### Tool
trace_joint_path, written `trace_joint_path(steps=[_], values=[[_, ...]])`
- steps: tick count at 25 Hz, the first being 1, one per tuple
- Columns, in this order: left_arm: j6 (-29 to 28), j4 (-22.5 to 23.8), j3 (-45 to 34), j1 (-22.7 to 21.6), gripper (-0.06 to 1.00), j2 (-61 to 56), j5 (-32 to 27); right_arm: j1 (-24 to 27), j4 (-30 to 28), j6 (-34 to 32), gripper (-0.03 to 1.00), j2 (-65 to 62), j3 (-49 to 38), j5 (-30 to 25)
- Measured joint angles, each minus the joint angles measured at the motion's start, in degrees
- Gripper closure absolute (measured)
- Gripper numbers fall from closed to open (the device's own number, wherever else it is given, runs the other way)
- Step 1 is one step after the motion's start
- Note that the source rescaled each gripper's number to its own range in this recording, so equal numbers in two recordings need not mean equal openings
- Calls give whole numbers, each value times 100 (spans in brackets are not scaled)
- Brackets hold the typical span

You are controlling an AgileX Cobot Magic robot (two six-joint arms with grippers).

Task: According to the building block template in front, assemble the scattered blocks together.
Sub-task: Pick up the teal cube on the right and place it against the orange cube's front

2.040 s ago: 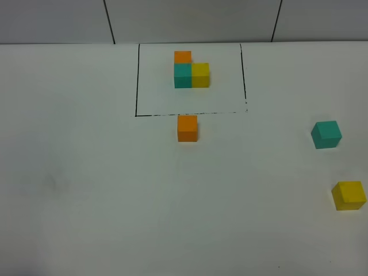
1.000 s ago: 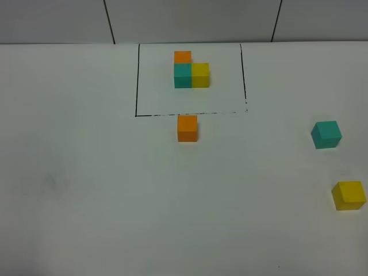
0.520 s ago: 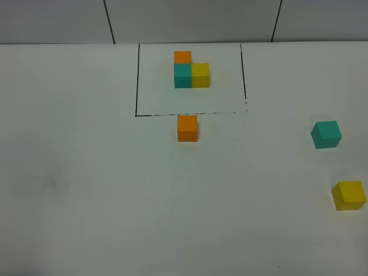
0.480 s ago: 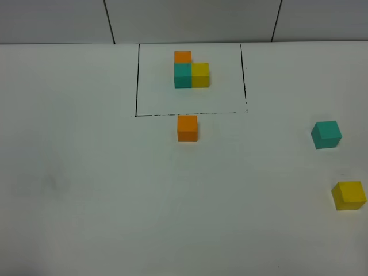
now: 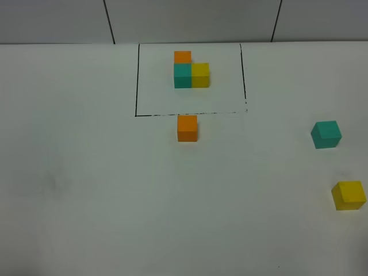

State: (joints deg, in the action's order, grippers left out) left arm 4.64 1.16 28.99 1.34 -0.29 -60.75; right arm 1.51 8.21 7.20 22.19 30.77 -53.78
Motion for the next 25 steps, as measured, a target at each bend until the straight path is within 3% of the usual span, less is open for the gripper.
trace_joint_path(steps=[2, 5, 12, 25], values=[[0, 0, 0, 0, 14, 0, 0, 0, 0, 65, 7, 960, 137, 492], [0, 0, 0, 0, 14, 0, -1, 0, 2, 333, -1, 2794, 603, 1105], [0, 0, 0, 0, 14, 0, -6, 0, 94, 732, -3, 6215, 2132, 1324], [-7, 0, 0, 0, 14, 0, -6, -44, 31, 689, -3, 8297, 3401, 1516]])
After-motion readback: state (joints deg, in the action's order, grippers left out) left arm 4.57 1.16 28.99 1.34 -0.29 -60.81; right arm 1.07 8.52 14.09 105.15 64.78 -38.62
